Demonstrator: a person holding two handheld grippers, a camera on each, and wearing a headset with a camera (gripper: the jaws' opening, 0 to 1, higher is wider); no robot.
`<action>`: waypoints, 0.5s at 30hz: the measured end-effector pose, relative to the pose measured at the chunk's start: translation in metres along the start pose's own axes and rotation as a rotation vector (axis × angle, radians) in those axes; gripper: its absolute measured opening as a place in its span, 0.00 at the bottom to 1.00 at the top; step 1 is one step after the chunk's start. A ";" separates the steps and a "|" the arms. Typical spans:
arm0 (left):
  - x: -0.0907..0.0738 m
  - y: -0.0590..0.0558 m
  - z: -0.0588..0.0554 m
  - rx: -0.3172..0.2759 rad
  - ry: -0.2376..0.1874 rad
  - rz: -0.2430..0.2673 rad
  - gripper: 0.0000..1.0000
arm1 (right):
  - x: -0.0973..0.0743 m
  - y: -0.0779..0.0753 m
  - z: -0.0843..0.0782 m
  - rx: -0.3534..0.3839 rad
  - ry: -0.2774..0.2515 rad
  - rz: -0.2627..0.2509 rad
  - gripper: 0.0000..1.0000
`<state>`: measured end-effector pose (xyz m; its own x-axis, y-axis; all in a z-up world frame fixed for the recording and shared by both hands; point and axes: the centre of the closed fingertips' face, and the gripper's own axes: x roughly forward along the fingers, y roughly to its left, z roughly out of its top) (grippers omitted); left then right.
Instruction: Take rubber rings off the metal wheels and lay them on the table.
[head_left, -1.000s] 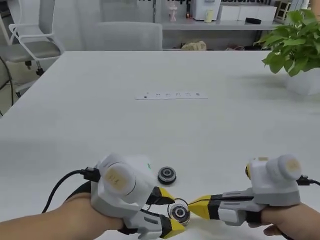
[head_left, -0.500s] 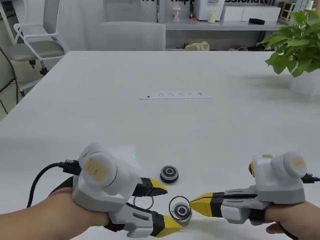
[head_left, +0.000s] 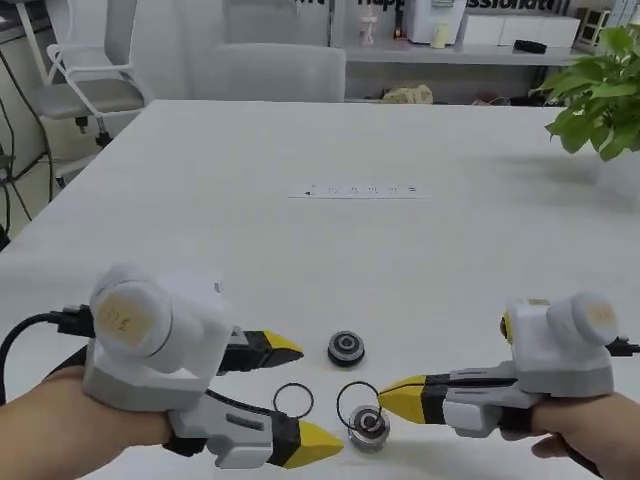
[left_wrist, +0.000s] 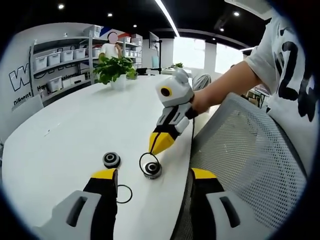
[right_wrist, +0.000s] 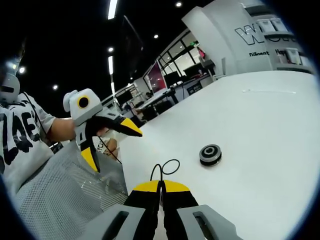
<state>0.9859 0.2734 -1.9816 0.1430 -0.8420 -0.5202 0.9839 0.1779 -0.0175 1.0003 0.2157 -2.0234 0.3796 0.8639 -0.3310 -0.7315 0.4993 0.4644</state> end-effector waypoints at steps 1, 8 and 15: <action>-0.002 0.001 0.000 -0.003 -0.001 0.005 0.57 | 0.000 0.000 0.001 -0.001 0.000 0.001 0.00; -0.021 0.011 0.000 -0.035 -0.021 0.053 0.63 | 0.005 0.001 0.008 -0.012 0.001 0.010 0.00; -0.035 0.016 -0.001 -0.054 -0.033 0.089 0.67 | 0.011 0.002 0.014 -0.021 0.009 0.017 0.00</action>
<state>0.9963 0.3062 -1.9650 0.2338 -0.8380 -0.4931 0.9601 0.2789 -0.0188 1.0107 0.2267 -2.0144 0.3622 0.8715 -0.3307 -0.7496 0.4832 0.4524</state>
